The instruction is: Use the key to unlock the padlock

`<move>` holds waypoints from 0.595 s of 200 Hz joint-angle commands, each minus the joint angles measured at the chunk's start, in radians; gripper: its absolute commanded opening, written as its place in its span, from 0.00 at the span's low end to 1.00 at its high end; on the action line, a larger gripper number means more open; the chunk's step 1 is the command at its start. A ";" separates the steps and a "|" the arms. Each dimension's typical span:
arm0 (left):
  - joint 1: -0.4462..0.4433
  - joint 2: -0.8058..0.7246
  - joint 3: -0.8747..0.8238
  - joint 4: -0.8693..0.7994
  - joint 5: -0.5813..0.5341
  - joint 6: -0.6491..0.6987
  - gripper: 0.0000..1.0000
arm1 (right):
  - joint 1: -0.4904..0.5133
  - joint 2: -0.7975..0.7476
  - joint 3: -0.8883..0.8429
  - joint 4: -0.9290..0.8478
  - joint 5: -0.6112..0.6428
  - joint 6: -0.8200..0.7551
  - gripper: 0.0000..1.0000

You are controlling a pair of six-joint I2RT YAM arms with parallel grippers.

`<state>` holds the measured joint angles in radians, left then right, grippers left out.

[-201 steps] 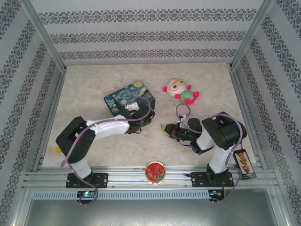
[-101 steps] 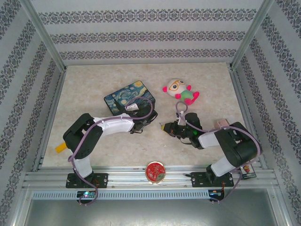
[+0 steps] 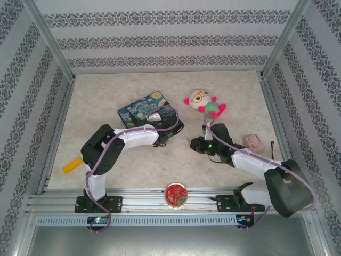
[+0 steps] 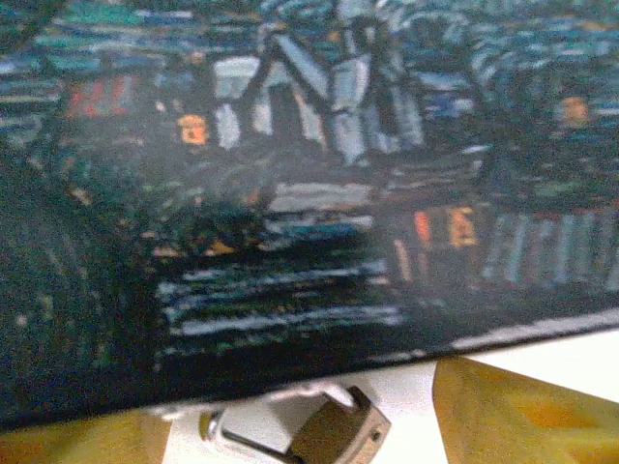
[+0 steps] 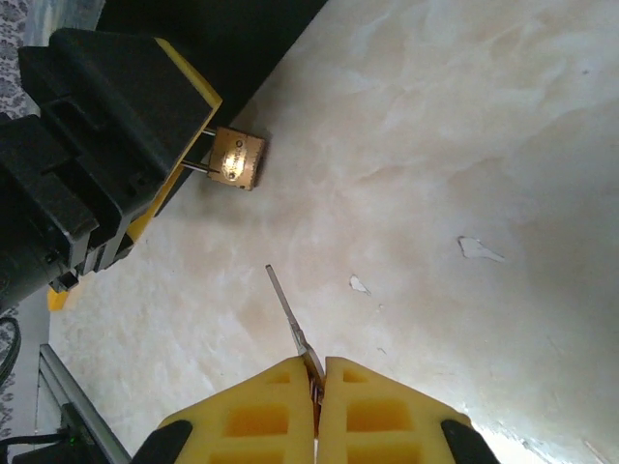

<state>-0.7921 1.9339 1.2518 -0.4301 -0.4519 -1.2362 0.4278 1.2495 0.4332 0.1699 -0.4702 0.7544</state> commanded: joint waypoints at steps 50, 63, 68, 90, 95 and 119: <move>0.007 -0.005 0.008 -0.109 0.014 0.114 0.63 | -0.015 -0.057 0.037 -0.087 0.047 -0.039 0.00; 0.007 -0.020 -0.012 -0.097 0.050 0.142 0.62 | -0.017 -0.065 0.047 -0.100 0.050 -0.043 0.00; 0.006 -0.026 -0.018 -0.096 0.062 0.150 0.62 | -0.017 -0.069 0.050 -0.107 0.052 -0.044 0.00; 0.005 -0.057 -0.046 -0.086 0.100 0.184 0.60 | -0.018 -0.085 0.062 -0.132 0.065 -0.051 0.00; 0.005 -0.065 -0.052 -0.081 0.108 0.190 0.59 | -0.018 -0.088 0.066 -0.137 0.067 -0.052 0.00; 0.005 -0.088 -0.071 -0.061 0.137 0.213 0.57 | -0.018 -0.100 0.072 -0.155 0.079 -0.055 0.00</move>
<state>-0.7902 1.8969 1.2003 -0.4892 -0.3584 -1.0832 0.4206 1.1717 0.4759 0.0544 -0.4244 0.7250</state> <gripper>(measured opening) 0.581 0.056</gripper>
